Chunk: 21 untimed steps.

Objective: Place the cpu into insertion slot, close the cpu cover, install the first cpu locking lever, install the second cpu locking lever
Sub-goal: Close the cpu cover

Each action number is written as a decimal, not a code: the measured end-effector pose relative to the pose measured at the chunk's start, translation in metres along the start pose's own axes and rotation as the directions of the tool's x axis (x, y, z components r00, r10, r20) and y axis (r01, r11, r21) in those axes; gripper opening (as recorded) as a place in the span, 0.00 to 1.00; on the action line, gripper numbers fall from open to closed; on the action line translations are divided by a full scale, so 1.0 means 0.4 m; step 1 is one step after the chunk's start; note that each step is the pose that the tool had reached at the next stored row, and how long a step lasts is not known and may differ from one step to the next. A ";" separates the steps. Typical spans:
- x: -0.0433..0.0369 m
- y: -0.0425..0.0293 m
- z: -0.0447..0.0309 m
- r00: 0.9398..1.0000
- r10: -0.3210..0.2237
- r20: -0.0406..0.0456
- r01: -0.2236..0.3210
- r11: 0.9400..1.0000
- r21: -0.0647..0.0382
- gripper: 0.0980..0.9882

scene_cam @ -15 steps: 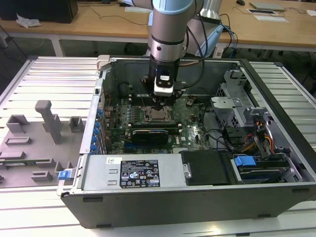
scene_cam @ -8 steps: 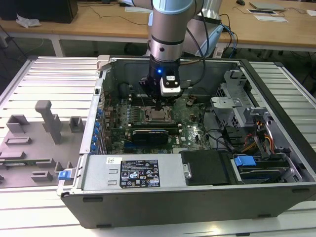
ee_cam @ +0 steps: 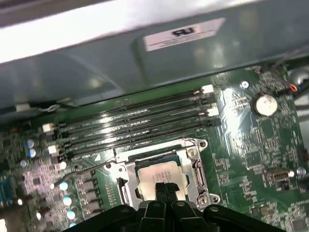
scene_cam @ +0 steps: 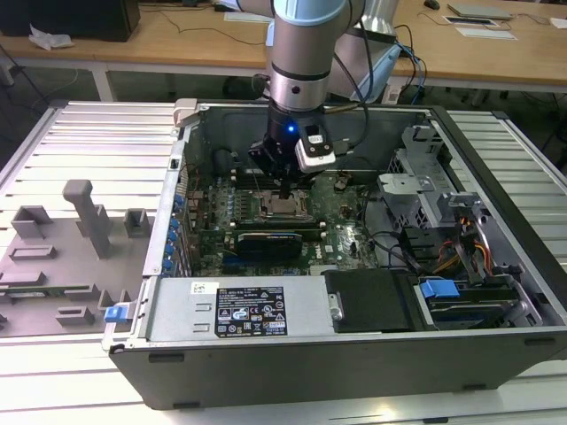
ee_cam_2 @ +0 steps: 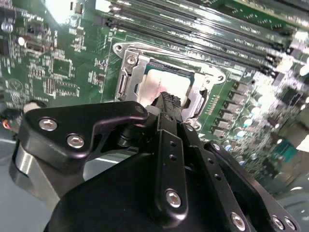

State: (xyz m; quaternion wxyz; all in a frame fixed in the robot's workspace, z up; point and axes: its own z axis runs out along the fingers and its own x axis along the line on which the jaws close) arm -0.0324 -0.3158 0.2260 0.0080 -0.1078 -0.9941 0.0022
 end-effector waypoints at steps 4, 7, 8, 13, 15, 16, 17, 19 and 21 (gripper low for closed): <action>0.000 0.000 0.001 0.993 -0.113 0.037 0.113 0.994 -0.004 0.01; 0.000 -0.004 0.005 0.981 -0.187 0.045 0.187 0.982 -0.003 0.01; 0.001 -0.005 0.005 0.980 -0.193 0.045 0.193 0.981 -0.003 0.01; 0.021 -0.016 0.011 0.975 -0.219 0.045 0.220 0.976 -0.003 0.01; 0.024 -0.021 0.014 0.970 -0.239 0.046 0.240 0.971 -0.002 0.01; 0.026 -0.024 0.015 0.967 -0.251 0.046 0.251 0.968 -0.002 0.01; 0.027 -0.025 0.015 0.966 -0.256 0.046 0.256 0.967 -0.002 0.01; 0.030 -0.028 0.016 0.963 -0.264 0.047 0.265 0.964 -0.002 0.01; 0.036 -0.030 0.017 0.961 -0.274 0.047 0.274 0.962 -0.002 0.01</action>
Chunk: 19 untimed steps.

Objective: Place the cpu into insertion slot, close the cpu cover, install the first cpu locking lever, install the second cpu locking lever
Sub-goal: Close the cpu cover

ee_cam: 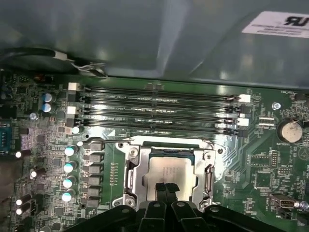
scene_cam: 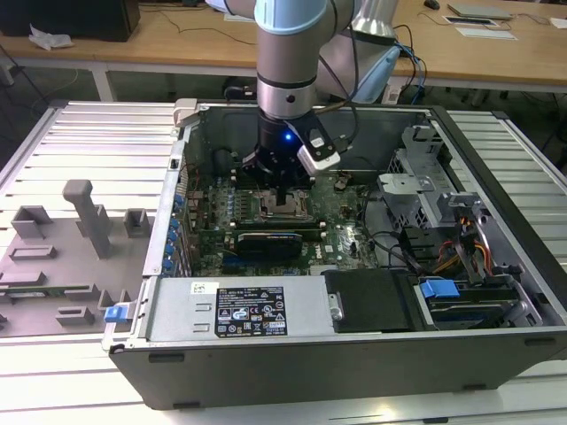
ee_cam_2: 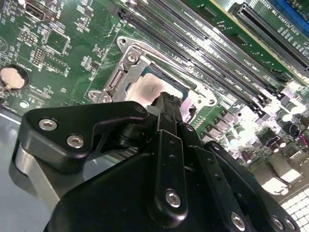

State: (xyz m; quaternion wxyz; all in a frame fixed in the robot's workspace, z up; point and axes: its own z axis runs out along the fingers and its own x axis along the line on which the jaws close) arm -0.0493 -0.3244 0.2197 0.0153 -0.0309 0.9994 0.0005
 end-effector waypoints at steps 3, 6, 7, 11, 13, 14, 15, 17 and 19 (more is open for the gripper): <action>0.007 0.000 0.000 1.000 -0.010 0.001 0.010 1.000 0.000 0.01; 0.013 0.001 0.004 0.999 -0.032 0.003 0.032 0.999 -0.001 0.01; 0.015 0.001 0.006 0.999 -0.038 0.003 0.038 0.999 -0.001 0.01; 0.023 0.001 0.011 0.998 -0.059 0.004 0.060 0.998 -0.002 0.01; 0.032 0.002 0.012 0.998 -0.065 0.004 0.065 0.998 -0.003 0.01; 0.037 0.002 0.013 0.998 -0.066 0.004 0.066 0.998 -0.003 0.01; 0.041 0.002 0.014 0.998 -0.068 0.005 0.068 0.998 -0.003 0.01; 0.047 0.003 0.017 0.998 -0.070 0.005 0.070 0.998 -0.003 0.01; 0.053 0.003 0.024 0.997 -0.073 0.006 0.073 0.997 -0.003 0.01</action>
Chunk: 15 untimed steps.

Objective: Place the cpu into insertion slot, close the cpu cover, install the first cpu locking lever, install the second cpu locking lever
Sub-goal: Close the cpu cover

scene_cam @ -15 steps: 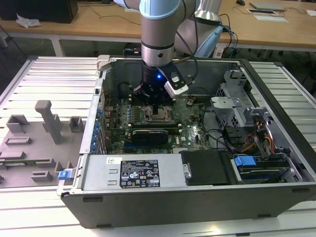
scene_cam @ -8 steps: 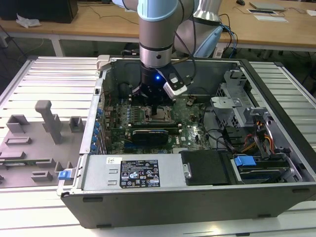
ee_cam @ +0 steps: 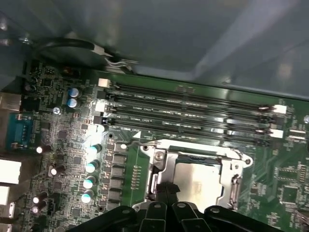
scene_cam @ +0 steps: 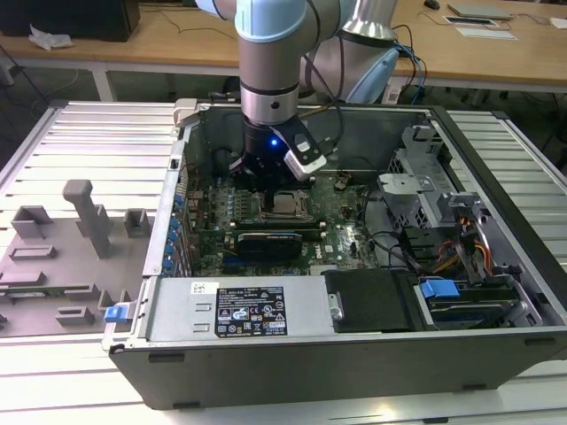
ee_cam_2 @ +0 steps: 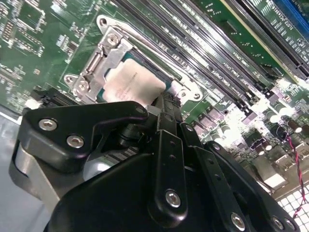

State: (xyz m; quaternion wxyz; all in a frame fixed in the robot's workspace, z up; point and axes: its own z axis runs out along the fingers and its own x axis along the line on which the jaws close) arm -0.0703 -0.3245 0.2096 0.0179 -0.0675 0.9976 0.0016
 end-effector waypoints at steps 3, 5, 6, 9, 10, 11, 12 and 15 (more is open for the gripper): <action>0.006 0.001 0.007 1.000 -0.003 0.000 0.003 1.000 0.000 0.01; 0.007 0.001 0.010 1.000 -0.005 0.000 0.005 1.000 0.000 0.01; 0.007 0.001 0.011 1.000 -0.005 0.000 0.005 1.000 0.000 0.01; 0.003 0.000 0.012 1.000 -0.005 0.000 0.005 1.000 -0.001 0.01; 0.001 0.000 0.012 1.000 -0.005 0.000 0.005 1.000 0.000 0.01; 0.000 0.000 0.012 1.000 -0.005 0.000 0.005 1.000 0.000 0.01; 0.000 0.000 0.012 1.000 -0.005 0.000 0.005 1.000 0.000 0.01; 0.000 0.000 0.009 1.000 -0.005 0.000 0.005 1.000 0.000 0.01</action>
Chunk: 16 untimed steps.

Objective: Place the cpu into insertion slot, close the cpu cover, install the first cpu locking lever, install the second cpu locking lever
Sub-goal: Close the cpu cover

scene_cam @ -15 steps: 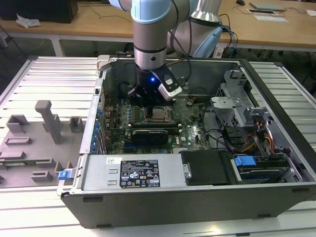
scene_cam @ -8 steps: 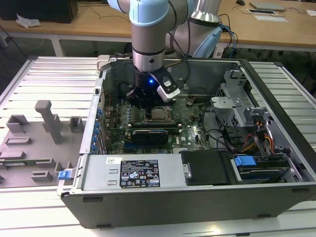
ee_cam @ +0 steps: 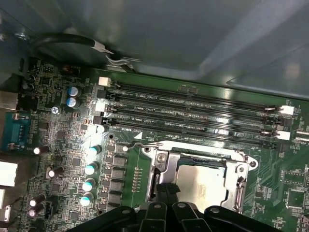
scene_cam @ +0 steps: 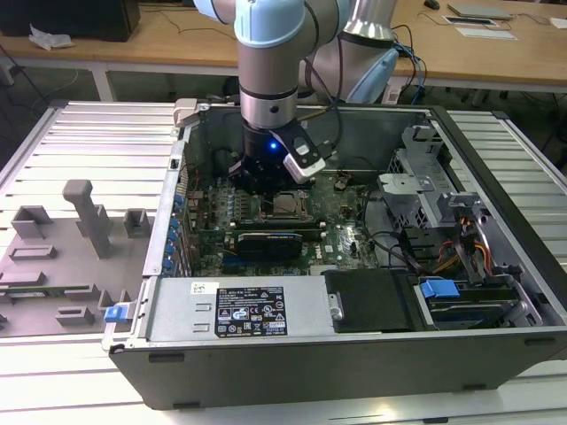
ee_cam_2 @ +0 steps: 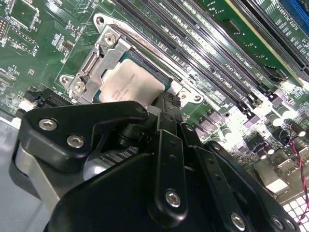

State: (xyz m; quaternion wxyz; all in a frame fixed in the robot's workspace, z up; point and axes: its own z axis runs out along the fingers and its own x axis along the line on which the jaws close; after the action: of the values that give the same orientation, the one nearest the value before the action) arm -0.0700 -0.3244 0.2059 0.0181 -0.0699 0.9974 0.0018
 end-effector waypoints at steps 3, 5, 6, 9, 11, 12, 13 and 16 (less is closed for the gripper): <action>0.000 0.000 -0.013 1.000 0.000 0.000 0.000 1.000 0.000 0.01; -0.001 0.000 -0.024 1.000 0.000 0.000 0.000 1.000 0.000 0.01; -0.001 0.000 -0.027 1.000 0.000 0.000 0.000 1.000 0.000 0.01; -0.003 0.000 -0.032 1.000 0.000 0.000 0.000 1.000 0.000 0.01; -0.012 -0.002 -0.032 1.000 0.000 -0.001 0.000 1.000 0.000 0.01; -0.019 -0.003 -0.032 1.000 0.000 -0.001 0.000 1.000 0.000 0.01; -0.026 -0.004 -0.031 1.000 0.000 -0.002 0.000 1.000 0.000 0.01; -0.052 -0.007 -0.031 1.000 0.000 -0.005 0.000 1.000 -0.001 0.01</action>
State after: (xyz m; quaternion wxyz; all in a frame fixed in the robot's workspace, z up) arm -0.0495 -0.3245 0.2188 0.0155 -0.0700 0.9974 0.0020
